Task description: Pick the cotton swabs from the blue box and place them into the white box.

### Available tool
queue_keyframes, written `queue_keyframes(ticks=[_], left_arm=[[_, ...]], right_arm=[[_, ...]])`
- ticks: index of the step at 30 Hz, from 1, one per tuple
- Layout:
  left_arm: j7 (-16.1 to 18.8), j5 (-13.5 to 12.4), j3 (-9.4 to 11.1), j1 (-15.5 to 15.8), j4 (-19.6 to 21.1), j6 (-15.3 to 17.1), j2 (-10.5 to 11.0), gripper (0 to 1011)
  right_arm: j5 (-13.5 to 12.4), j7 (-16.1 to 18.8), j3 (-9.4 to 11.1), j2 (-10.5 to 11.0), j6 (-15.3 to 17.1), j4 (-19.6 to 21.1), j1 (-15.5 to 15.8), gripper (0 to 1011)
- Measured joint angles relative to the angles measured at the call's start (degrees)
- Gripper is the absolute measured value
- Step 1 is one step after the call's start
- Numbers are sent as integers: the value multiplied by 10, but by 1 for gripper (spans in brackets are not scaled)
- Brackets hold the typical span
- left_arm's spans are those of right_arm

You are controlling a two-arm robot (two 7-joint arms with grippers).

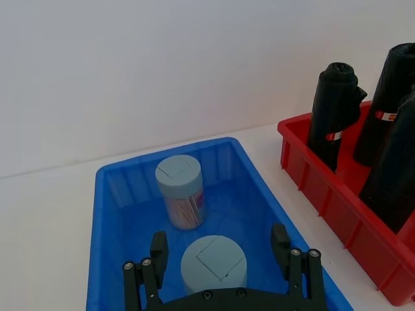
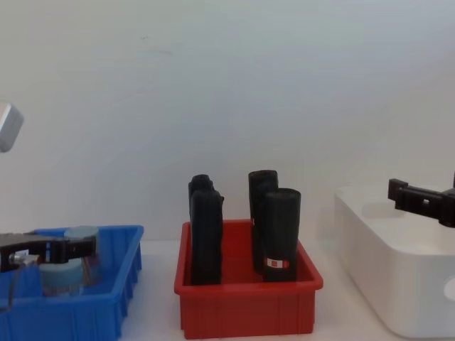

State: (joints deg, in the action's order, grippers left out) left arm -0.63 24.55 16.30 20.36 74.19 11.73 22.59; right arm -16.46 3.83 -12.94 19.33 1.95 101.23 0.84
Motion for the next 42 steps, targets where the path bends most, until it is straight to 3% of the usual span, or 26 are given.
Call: queue_keyframes(ticks=[17, 30, 35, 42], left_arm=[[-33, 20, -7, 8, -31, 12, -2, 1003], [-53, 22, -9, 20, -57, 14, -7, 1003], [-61, 19, -10, 24, -66, 14, -8, 925], [-69, 12, -11, 27, -72, 11, -9, 729]], right_arm=[[0, 0, 0, 0, 0, 0, 0, 1001], [0, 0, 0, 0, 0, 0, 0, 1001], [0, 0, 0, 0, 0, 0, 0, 1001], [0, 0, 0, 0, 0, 0, 0, 1001]])
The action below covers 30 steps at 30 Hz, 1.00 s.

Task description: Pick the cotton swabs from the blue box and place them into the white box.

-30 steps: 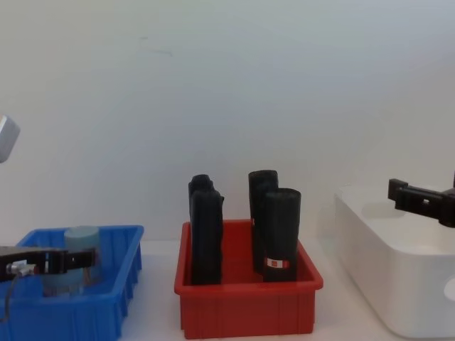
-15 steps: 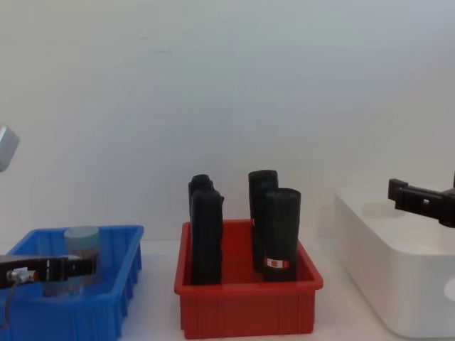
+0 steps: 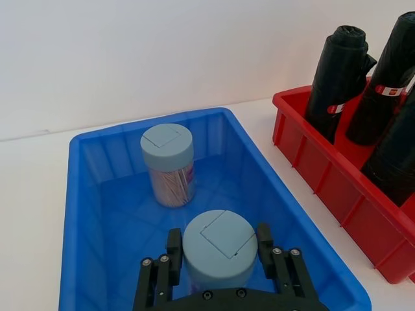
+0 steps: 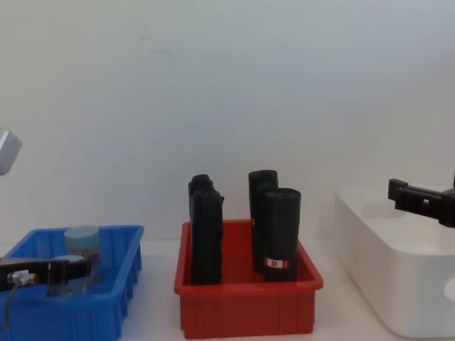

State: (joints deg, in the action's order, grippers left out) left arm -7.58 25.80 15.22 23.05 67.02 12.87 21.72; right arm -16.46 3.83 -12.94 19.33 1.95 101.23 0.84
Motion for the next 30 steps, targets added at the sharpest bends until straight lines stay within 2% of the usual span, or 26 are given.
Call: queue_keyframes(ticks=[3, 12, 17, 24, 30], left_arm=[[-3, -3, 0, 0, 0, -1, 0, 669], [-8, -10, -2, -3, 9, -5, 3, 669], [-10, -13, -4, -8, 28, -7, 7, 669], [-19, -19, -8, -15, 72, 1, 15, 669], [-36, -23, -12, -18, 117, 25, 23, 669]], right_arm=[[0, 0, 0, 0, 0, 0, 0, 1001], [0, 0, 0, 0, 0, 0, 0, 1001], [0, 0, 0, 0, 0, 0, 0, 1001], [0, 0, 0, 0, 0, 0, 0, 1001], [0, 0, 0, 0, 0, 0, 0, 1001]])
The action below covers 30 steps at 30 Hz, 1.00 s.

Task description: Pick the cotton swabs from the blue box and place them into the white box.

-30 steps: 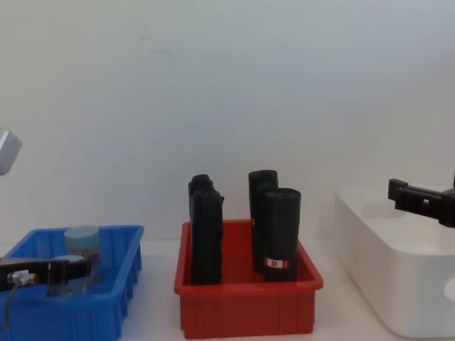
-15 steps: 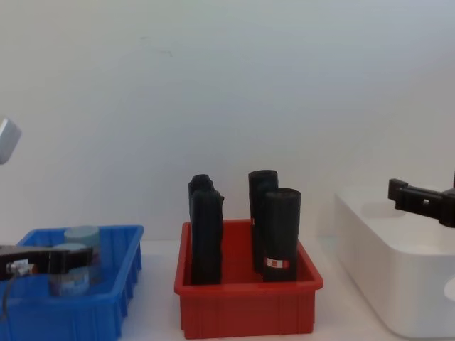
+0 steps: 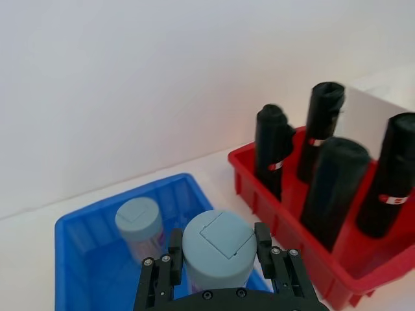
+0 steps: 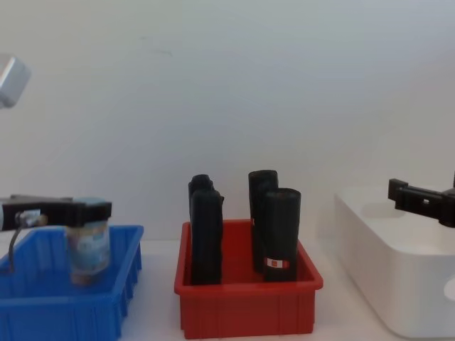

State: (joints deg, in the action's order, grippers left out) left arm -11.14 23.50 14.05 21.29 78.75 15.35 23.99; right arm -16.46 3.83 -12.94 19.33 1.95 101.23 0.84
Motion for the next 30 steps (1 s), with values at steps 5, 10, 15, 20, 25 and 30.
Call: queue_keyframes(ticks=[5, 10, 15, 20, 25, 30], left_arm=[[-29, -2, -3, 2, 42, 33, 7, 669], [-53, -2, -4, 7, 69, 57, 11, 669], [-87, -2, -4, 14, 92, 83, 15, 669], [-120, 0, -4, 21, 108, 102, 18, 669], [-159, 3, 0, 29, 123, 118, 19, 669], [-189, 4, 3, 35, 132, 129, 19, 669]], right_arm=[[0, 0, 0, 0, 0, 0, 0, 1001], [0, 0, 0, 0, 0, 0, 0, 1001], [0, 0, 0, 0, 0, 0, 0, 1001], [0, 0, 0, 0, 0, 0, 0, 1001], [0, 0, 0, 0, 0, 0, 0, 1001], [0, 0, 0, 0, 0, 0, 0, 1001]])
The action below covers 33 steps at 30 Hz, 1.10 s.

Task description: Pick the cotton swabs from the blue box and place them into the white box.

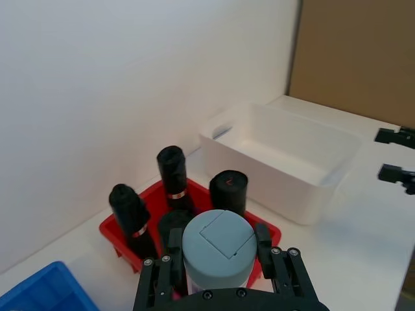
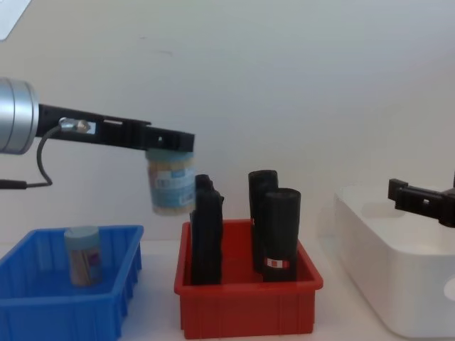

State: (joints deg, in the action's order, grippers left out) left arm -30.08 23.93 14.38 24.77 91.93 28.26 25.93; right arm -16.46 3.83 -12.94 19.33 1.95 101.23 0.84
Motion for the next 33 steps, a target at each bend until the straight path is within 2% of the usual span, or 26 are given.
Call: queue_keyframes(ticks=[4, 11, 22, 28, 33], left_arm=[[-25, 1, 5, 6, 10, 8, -1, 669], [-50, 3, 10, 10, 20, 16, -1, 669], [-69, 5, 14, 14, 28, 22, -2, 669], [-75, 5, 15, 15, 31, 24, -2, 669], [-77, 6, 15, 15, 32, 25, -2, 669]], right_arm=[[0, 0, 0, 0, 0, 0, 0, 1001], [0, 0, 0, 0, 0, 0, 0, 1001], [0, 1, 0, 0, 0, 0, 0, 1001], [3, 15, -1, -1, 1, 0, -2, 1001], [7, 40, -5, -2, 6, 0, -7, 1001]])
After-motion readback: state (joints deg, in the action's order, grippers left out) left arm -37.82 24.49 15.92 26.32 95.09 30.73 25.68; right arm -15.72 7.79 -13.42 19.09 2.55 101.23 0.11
